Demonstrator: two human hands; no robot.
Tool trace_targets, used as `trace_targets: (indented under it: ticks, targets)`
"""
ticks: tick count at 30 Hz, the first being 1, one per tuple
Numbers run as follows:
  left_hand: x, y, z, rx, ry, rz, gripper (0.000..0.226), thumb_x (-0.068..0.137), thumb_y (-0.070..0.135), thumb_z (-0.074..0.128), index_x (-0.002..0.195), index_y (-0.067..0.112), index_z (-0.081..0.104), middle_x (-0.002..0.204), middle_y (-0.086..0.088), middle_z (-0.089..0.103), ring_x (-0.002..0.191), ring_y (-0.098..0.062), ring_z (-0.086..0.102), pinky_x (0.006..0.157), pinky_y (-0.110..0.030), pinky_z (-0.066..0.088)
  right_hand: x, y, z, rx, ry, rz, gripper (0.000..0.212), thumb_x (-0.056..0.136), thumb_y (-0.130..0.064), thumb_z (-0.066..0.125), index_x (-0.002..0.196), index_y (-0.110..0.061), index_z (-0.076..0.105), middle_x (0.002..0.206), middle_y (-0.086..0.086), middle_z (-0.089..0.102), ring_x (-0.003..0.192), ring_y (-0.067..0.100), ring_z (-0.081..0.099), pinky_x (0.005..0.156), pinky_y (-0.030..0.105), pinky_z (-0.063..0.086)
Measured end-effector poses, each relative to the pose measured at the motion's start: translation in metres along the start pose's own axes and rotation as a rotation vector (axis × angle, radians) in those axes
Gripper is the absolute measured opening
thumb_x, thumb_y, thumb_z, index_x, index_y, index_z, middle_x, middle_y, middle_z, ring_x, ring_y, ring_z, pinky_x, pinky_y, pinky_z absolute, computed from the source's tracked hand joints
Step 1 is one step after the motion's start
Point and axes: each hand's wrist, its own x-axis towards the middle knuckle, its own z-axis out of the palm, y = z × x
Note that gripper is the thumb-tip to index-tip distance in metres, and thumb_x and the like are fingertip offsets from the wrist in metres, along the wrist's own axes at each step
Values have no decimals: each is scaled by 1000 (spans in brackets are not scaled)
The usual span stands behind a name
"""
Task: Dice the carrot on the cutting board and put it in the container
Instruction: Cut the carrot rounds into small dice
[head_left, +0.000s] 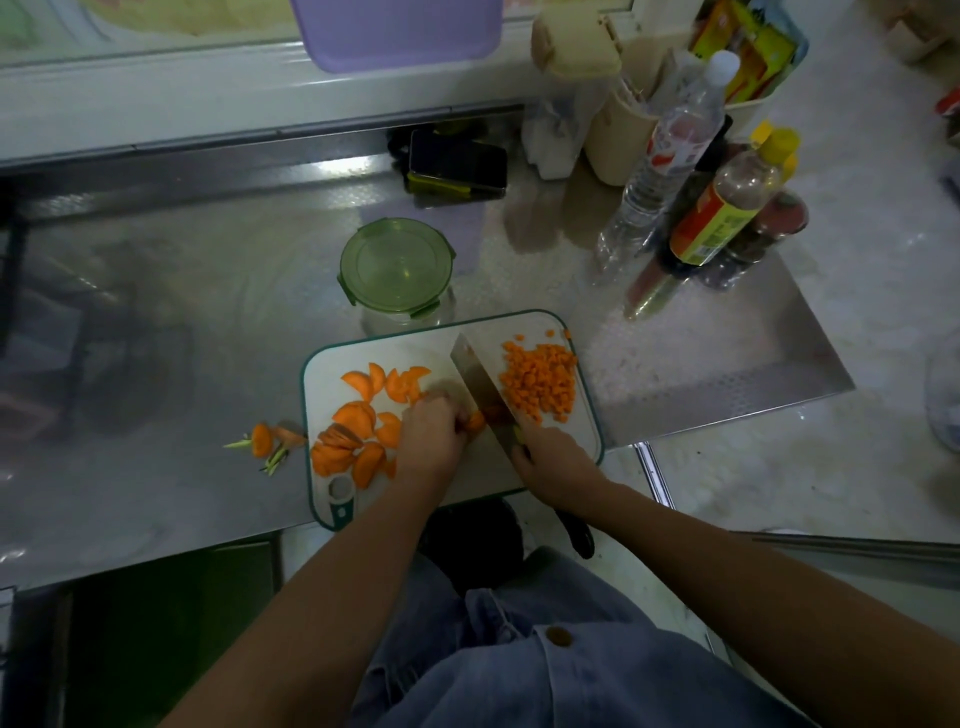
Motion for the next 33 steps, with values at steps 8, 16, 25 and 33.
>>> trace_targets:
  ticks: [8,16,25,33]
  targets:
    - [-2,-4,4,-74,25,-49,12,78,14,70,88,17,74,93,-4,67,84,-21,61,68,-22,39,-4,-2,-14,8,43,-72,44,93,-17,45,137,-12,39,79,3,50,71,22,48,65,31,39]
    - [0,-4,4,-13,33,-80,10,80,23,69,88,22,74,95,-3,67,86,-23,62,69,-30,44,-9,-5,0,-51,-52,-16,33,93,-15,45,126,-9,40,74,1,46,69,22,49,63,34,43]
    - [-2,-6,6,37,57,-74,14,78,25,66,91,23,72,99,-4,64,91,-25,61,66,-30,39,0,-8,9,-58,-28,15,43,92,-15,47,133,-6,37,80,6,48,77,33,57,67,40,48]
    - [-7,-8,6,25,96,-32,21,83,40,65,96,25,70,99,-3,64,89,-25,62,65,-31,42,-4,-8,-6,1,73,-81,47,92,-13,47,137,-10,34,78,11,56,67,31,57,62,47,50]
